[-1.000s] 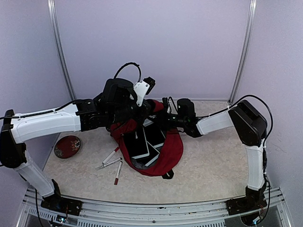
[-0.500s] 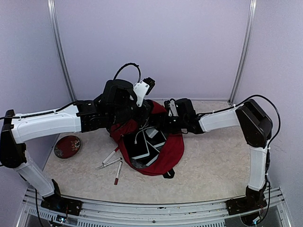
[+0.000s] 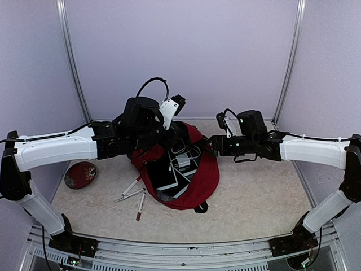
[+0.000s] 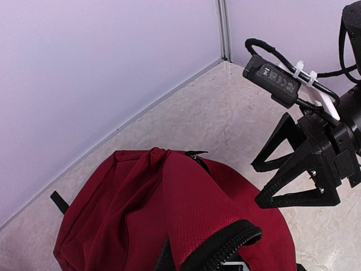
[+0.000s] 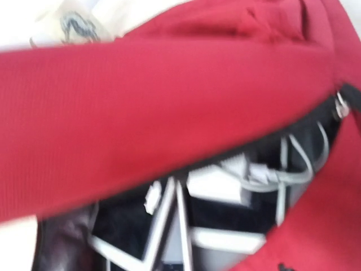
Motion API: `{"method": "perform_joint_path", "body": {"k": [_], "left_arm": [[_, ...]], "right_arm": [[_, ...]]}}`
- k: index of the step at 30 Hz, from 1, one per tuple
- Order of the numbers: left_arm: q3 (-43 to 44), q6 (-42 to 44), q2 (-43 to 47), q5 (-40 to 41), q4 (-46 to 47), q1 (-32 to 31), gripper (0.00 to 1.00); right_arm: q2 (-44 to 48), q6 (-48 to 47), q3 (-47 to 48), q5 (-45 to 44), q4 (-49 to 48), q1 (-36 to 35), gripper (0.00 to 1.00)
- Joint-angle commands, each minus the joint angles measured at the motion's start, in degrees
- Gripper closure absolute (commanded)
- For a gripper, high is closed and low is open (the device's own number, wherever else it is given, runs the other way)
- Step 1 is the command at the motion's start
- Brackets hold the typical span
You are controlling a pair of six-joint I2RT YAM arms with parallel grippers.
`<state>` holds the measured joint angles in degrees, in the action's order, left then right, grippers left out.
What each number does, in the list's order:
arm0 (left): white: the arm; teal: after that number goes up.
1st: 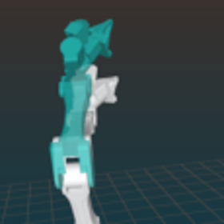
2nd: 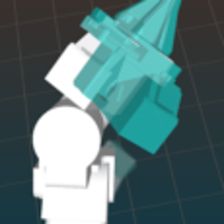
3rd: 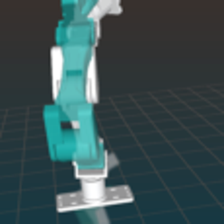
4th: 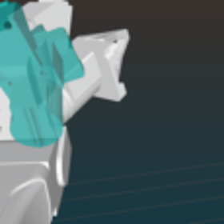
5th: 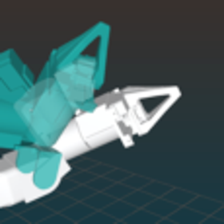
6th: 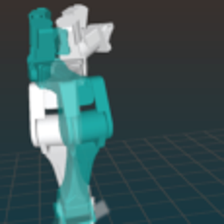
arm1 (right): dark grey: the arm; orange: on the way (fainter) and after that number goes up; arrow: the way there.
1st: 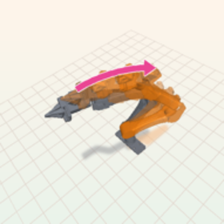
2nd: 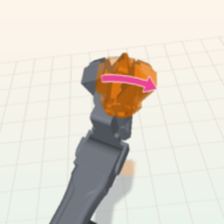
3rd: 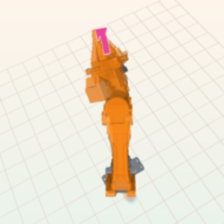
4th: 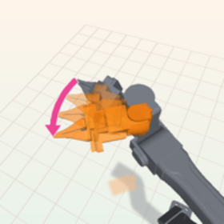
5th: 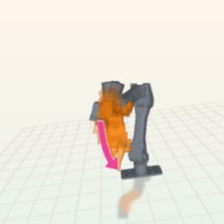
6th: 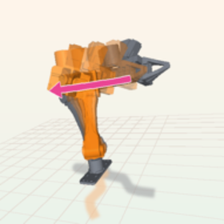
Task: Pack the student bag
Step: Pick up the largest pocket of the bag from the student bag, then adjust the student bag at the center of the board.
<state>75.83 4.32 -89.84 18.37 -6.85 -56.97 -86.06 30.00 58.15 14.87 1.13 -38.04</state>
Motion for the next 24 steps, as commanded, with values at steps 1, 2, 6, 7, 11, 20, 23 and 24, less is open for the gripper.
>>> {"method": "perform_joint_path", "body": {"k": [1, 2, 6, 7, 11, 20, 23, 24], "left_arm": [[-1.4, -0.7, 0.4, -5.1, 1.4, -1.0, 0.96], [-1.7, -0.6, 0.1, -5.5, 0.5, -1.5, 0.95], [-3.3, -0.4, -0.5, -5.4, -2.6, -3.9, 0.85], [-3.5, -0.1, -0.5, -6.6, -3.5, -4.6, 0.78], [-3.7, 2.8, 1.0, -19.3, -6.4, -7.9, 0.14], [-9.2, -2.1, 6.2, -15.5, 1.5, -6.3, 0.01], [-8.4, -10.3, 4.9, -8.8, -1.3, -0.7, 0.01], [-8.2, -12.9, 4.5, -6.1, -2.9, 0.6, 0.01]], "right_arm": [[4.2, -3.1, -4.0, -3.1, 7.0, 1.4, 0.30], [4.9, -3.2, -4.7, -3.5, 7.3, 1.8, 0.30], [6.2, -3.3, -6.3, -3.2, 7.5, 3.4, 0.30], [6.1, -3.3, -6.4, -3.2, 7.8, 3.7, 0.30], [5.5, -3.3, -8.0, -2.5, 7.5, 4.6, 0.29], [-1.8, 3.1, -16.1, 6.5, -5.8, 4.9, 0.28], [-5.4, 5.6, -17.2, 8.9, -10.6, 4.9, 0.28], [-6.4, 6.1, -17.5, 8.9, -11.1, 4.8, 0.28]]}}
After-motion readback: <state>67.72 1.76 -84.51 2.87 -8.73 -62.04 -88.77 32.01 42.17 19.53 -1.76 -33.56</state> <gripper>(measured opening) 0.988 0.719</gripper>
